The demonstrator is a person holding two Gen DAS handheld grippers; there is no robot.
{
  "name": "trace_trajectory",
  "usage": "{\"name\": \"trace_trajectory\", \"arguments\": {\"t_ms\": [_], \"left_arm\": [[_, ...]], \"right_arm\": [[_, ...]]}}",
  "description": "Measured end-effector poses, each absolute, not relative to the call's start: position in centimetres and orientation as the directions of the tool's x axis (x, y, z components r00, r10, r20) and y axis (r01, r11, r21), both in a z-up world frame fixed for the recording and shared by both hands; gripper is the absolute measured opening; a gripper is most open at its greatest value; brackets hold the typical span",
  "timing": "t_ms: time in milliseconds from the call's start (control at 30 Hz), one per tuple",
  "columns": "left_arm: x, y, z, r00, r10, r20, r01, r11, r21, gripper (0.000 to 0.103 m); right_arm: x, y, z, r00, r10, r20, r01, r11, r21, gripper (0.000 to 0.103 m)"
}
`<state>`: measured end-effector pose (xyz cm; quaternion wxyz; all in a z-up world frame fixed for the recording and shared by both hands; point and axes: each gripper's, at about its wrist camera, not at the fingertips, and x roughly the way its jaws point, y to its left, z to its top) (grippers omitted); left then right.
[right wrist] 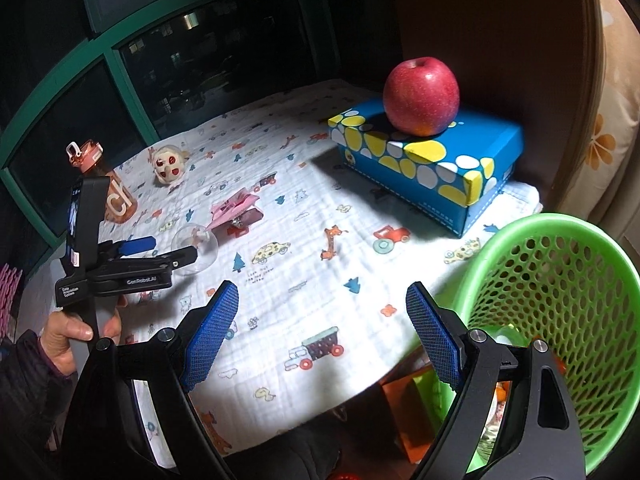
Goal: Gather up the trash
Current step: 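Grasp the clear plastic cup by its rim with the left gripper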
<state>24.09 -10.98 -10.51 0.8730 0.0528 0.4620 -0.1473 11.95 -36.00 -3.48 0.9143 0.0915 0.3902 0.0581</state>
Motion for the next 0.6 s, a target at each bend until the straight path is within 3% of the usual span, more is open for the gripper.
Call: {"name": "trace_trajectory", "arguments": {"t_ms": [433, 600], "left_arm": [[26.9, -12.7, -12.9, 0.530, -0.137, -0.837, 0.252, 0.968, 0.001, 0.095], [27.6, -12.7, -13.8, 0.515, -0.132, -0.847, 0.245, 0.969, -0.002, 0.074]], "right_arm": [[13.9, -35.1, -4.5, 0.668, 0.192, -0.719, -0.051, 0.976, 0.213, 0.085], [14.5, -34.9, -4.8, 0.659, 0.195, -0.726, -0.058, 0.976, 0.210, 0.085]]}}
